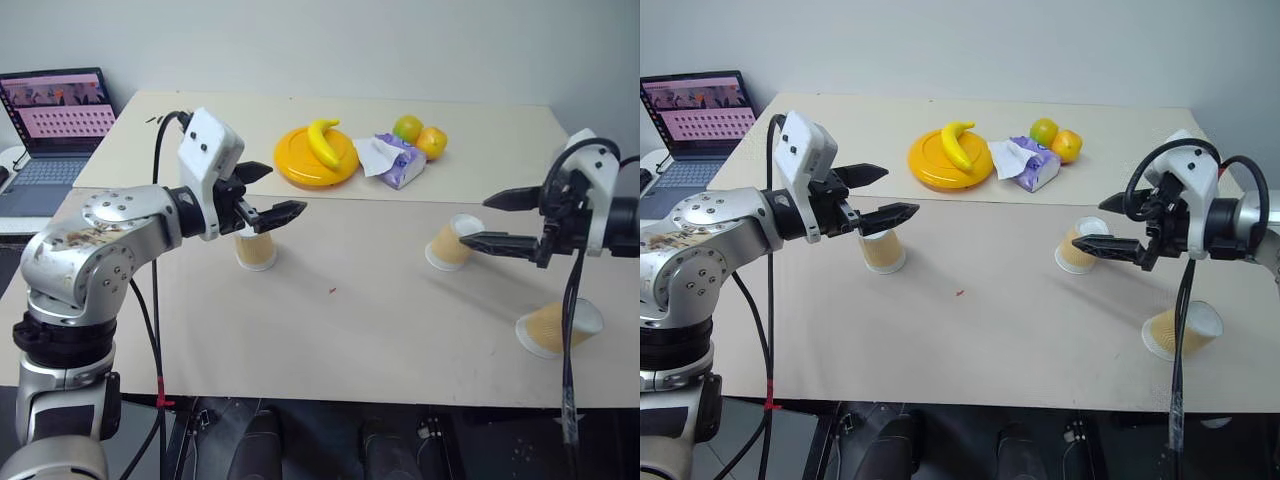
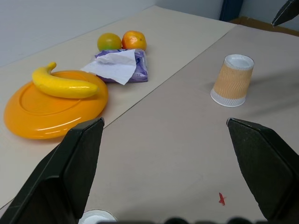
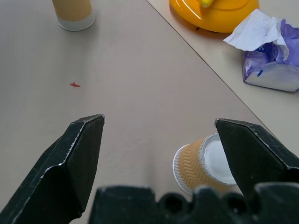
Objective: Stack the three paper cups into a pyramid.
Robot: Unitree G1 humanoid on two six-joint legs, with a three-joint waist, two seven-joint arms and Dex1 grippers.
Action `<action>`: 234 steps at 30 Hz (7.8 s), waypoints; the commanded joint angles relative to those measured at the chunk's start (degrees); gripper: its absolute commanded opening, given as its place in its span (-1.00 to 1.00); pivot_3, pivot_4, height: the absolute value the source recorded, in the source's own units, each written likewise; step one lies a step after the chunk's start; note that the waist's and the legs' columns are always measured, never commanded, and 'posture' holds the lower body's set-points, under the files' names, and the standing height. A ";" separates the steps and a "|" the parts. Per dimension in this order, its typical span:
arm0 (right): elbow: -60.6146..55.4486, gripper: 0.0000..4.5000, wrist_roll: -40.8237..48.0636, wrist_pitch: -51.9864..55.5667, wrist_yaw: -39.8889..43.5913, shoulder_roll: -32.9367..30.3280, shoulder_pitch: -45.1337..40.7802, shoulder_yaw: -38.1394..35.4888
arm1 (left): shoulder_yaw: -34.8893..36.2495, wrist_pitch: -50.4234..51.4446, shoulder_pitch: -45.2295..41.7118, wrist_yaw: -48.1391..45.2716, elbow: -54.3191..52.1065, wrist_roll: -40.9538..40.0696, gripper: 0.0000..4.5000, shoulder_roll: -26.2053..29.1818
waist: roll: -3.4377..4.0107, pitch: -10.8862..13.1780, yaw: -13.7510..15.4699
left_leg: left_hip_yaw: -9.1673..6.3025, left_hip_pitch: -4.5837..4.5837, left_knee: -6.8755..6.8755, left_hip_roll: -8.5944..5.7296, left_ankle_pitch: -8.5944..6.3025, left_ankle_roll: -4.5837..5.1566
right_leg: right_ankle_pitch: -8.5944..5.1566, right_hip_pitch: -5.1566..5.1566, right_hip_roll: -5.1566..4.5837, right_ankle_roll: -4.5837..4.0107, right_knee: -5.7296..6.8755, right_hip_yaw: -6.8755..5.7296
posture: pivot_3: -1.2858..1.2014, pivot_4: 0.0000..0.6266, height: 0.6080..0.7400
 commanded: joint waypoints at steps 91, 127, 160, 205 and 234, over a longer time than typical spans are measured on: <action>-5.15 0.98 5.37 -17.76 -17.89 24.06 44.83 -35.77 | -7.03 -9.98 -12.37 -25.94 15.26 3.06 1.00 -9.89 | 0.44 -0.27 0.00 | -0.05 0.82 0.41 -0.08 -0.08 0.14 | -0.09 1.16 0.00 0.42 -0.11 0.06 | 0.03 -0.52 0.88; 5.55 0.98 0.22 -24.24 -15.27 23.84 43.20 -30.63 | -7.04 -8.71 -12.66 -24.30 13.35 2.95 1.00 -8.83 | 0.44 -0.27 -0.07 | -0.05 0.82 0.37 -0.08 -0.08 0.14 | -0.11 1.15 0.00 0.44 -0.15 0.07 | 0.03 -0.52 0.88; -18.54 0.19 16.99 3.32 -15.19 13.88 -2.54 6.36 | -6.27 -6.84 -8.32 -25.95 7.68 3.74 1.00 -0.94 | 0.16 -0.11 -1.02 | -0.08 0.49 0.33 -0.06 -0.16 0.27 | -0.02 0.90 0.00 0.21 -0.28 0.00 | 0.03 -0.52 0.88; 12.02 0.98 -12.29 -21.32 8.27 23.29 -19.17 13.22 | 4.67 5.61 4.51 -15.05 -8.58 -11.70 1.00 10.76 | 0.20 -0.05 -1.27 | -0.09 -0.11 0.39 -0.06 -0.10 0.20 | 0.04 0.06 0.02 0.14 0.12 0.02 | 0.03 -0.52 0.88; 26.78 0.98 -11.94 -29.97 -4.31 17.38 9.89 -9.77 | -8.03 -3.51 0.22 -25.19 -1.11 -0.64 1.00 8.76 | 0.18 -0.09 -1.45 | -0.02 0.07 0.44 -0.06 -0.11 0.24 | 0.04 0.20 0.01 0.12 0.21 0.09 | 0.03 -0.52 0.88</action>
